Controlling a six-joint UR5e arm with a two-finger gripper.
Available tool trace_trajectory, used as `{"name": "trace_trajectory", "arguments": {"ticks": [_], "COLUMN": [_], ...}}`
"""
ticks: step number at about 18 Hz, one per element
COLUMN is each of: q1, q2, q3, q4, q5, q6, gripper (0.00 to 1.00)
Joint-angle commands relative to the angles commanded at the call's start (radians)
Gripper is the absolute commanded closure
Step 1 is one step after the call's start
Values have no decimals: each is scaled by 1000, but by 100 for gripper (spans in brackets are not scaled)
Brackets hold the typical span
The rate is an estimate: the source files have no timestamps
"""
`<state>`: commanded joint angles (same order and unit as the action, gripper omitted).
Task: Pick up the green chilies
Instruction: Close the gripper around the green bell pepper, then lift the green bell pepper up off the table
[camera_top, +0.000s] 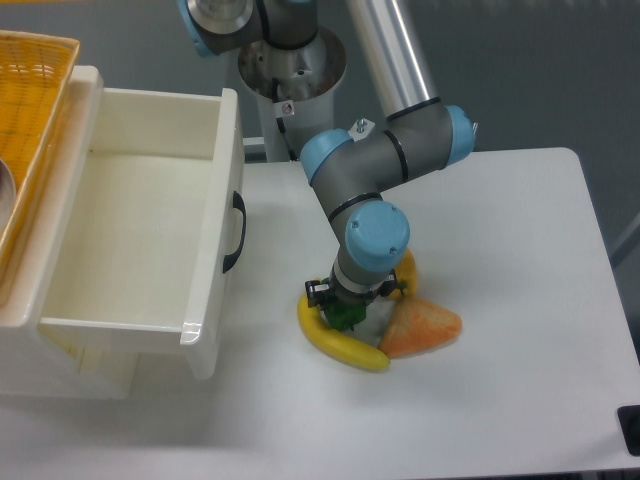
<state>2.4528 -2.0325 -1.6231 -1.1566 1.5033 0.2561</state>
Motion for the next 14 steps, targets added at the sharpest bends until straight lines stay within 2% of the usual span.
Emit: {"name": "trace_trajectory", "arguments": {"ticks": [4,8,11,14], "q1": [-3,0,-2,0], "q2": [28,78,113,144], "q3": [45,48,61,71], "q4": [-12,-15,-43,-55], "q5": [11,11,12,14], "q6": [58,123,149,262], "gripper": [41,41,41,41]}}
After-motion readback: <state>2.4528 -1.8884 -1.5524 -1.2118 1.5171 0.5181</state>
